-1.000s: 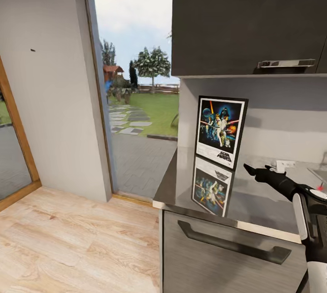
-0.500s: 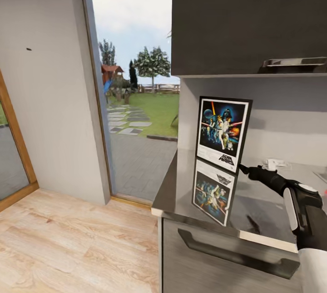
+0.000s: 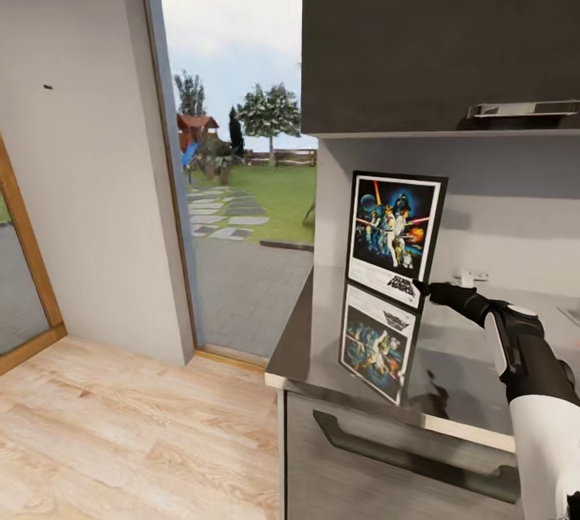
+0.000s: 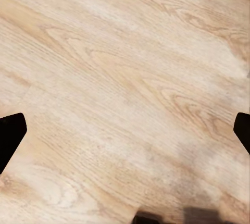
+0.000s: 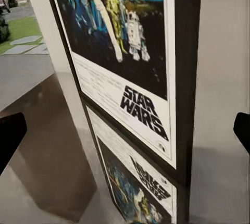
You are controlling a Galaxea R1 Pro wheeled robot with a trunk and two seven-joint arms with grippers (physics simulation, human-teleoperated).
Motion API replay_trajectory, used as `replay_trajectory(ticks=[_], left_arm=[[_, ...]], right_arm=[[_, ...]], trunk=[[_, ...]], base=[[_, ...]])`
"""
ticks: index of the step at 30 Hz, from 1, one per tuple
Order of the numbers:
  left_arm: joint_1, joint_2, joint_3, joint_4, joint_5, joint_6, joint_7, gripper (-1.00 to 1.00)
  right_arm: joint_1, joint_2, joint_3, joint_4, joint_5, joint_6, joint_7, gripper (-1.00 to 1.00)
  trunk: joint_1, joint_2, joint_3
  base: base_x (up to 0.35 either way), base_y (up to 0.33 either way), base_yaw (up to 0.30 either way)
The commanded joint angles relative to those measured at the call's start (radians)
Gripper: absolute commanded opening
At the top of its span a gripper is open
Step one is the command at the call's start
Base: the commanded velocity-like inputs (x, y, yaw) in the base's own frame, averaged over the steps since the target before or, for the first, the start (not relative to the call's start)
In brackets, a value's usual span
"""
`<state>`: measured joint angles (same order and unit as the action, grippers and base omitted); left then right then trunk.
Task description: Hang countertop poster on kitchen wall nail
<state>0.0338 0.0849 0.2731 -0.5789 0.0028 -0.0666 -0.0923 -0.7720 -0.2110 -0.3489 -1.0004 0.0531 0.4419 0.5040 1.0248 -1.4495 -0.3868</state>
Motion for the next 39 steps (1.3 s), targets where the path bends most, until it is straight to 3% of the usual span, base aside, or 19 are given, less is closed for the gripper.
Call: replay_trajectory(ticks=[1, 26, 33, 39], left_arm=[[0.0, -0.001, 0.005, -0.001, 0.0, -0.001, -0.007, 1.0], [0.0, -0.001, 0.005, -0.002, 0.0, -0.001, -0.007, 1.0], [0.0, -0.001, 0.005, -0.002, 0.0, -0.001, -0.007, 1.0], [0.0, -0.001, 0.005, -0.002, 0.0, -0.001, -0.007, 1.0]], right_arm=[[-0.001, 0.0, -0.003, 0.0, 0.006, 0.003, 0.008, 1.0], [-0.003, 0.001, 0.001, 0.004, 0.007, -0.003, 0.023, 1.0], [-0.003, -0.001, -0.001, 0.003, 0.008, -0.004, 0.124, 1.0], [-0.003, -0.002, -0.001, 0.003, 0.008, -0.005, 0.144, 1.0]], trunk=[[0.0, 0.0, -0.001], [0.0, 0.0, -0.001], [0.0, 0.0, -0.001], [0.0, 0.0, -0.001]], base=[[0.102, -0.093, 0.0], [0.025, -0.042, 0.0], [0.001, -0.003, 0.0], [0.0, 0.0, 0.0]])
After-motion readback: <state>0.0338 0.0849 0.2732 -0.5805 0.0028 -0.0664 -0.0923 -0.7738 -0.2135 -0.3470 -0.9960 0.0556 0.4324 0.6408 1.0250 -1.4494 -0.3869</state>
